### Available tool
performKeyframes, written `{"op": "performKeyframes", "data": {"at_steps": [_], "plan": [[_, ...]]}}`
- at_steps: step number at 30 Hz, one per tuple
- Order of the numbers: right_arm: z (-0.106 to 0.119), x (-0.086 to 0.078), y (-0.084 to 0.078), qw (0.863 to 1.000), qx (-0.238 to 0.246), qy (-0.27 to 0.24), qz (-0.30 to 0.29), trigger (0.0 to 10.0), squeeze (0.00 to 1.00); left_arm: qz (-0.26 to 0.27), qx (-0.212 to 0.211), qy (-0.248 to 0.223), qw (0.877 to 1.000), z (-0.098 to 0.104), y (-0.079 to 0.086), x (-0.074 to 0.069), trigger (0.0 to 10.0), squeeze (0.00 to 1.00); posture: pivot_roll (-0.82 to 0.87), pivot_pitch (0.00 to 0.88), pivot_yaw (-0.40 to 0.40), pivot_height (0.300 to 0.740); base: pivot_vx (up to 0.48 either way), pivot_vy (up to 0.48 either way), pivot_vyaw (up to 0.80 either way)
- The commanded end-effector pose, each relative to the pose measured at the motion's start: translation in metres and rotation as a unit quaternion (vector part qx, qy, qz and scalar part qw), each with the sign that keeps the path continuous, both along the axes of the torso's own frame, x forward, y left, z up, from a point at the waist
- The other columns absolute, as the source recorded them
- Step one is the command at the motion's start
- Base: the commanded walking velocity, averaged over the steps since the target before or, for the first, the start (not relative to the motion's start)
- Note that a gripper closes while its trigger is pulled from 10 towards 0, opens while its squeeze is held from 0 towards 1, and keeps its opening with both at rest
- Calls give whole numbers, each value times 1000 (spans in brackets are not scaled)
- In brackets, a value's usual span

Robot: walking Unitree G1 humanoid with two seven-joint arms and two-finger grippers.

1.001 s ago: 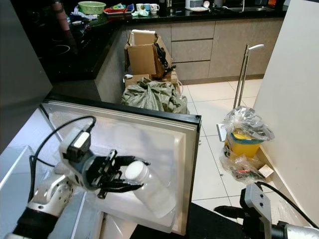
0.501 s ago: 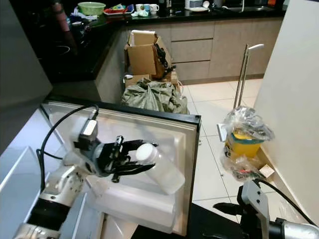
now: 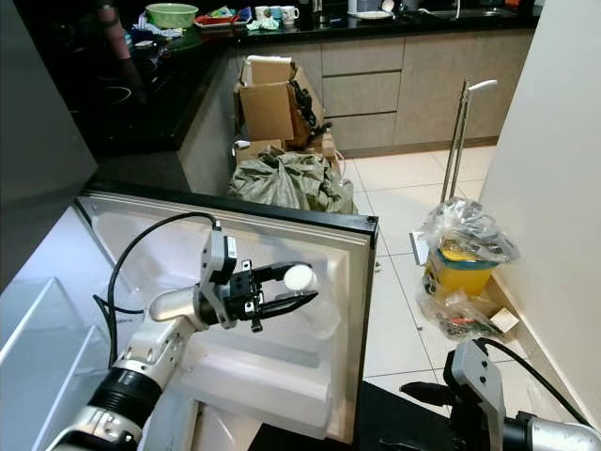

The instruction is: Restocking fridge

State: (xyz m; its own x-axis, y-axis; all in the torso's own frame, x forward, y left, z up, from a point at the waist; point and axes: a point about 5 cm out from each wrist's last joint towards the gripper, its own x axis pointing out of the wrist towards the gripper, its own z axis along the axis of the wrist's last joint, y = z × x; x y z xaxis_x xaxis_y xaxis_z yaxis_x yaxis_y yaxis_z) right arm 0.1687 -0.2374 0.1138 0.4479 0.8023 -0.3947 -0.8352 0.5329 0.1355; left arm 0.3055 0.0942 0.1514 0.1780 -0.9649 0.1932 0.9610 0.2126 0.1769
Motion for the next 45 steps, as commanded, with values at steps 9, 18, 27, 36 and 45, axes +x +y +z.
{"op": "performKeyframes", "data": {"at_steps": [9, 18, 27, 36, 45], "plan": [[2, -2, 4, 1000, 1, -2, 8, 10000, 0, 93, 17, -34, 995, 0, 10, 19, 10000, 0, -218, 15, 90, 740, 0, 0, 0], [4, -4, 5, 1000, 1, -5, 8, 10000, 0, 126, 34, -29, 991, -13, 5, 21, 10000, 0, -224, 18, 92, 740, 0, 0, 0], [5, -4, 5, 1000, -1, -8, 4, 10000, 0, 154, 65, -29, 985, -22, 4, 27, 10000, 0, -226, 16, 98, 740, 0, 0, 0], [5, -2, 5, 1000, -2, -13, 2, 10000, 0, 165, 89, 2, 982, -41, -5, 23, 10000, 0, -227, 9, 99, 740, 0, 0, 0], [6, -2, 5, 1000, -3, -14, 3, 10000, 0, 163, 83, 16, 983, -46, -13, 22, 10000, 0, -233, 7, 98, 740, 0, 0, 0]]}}
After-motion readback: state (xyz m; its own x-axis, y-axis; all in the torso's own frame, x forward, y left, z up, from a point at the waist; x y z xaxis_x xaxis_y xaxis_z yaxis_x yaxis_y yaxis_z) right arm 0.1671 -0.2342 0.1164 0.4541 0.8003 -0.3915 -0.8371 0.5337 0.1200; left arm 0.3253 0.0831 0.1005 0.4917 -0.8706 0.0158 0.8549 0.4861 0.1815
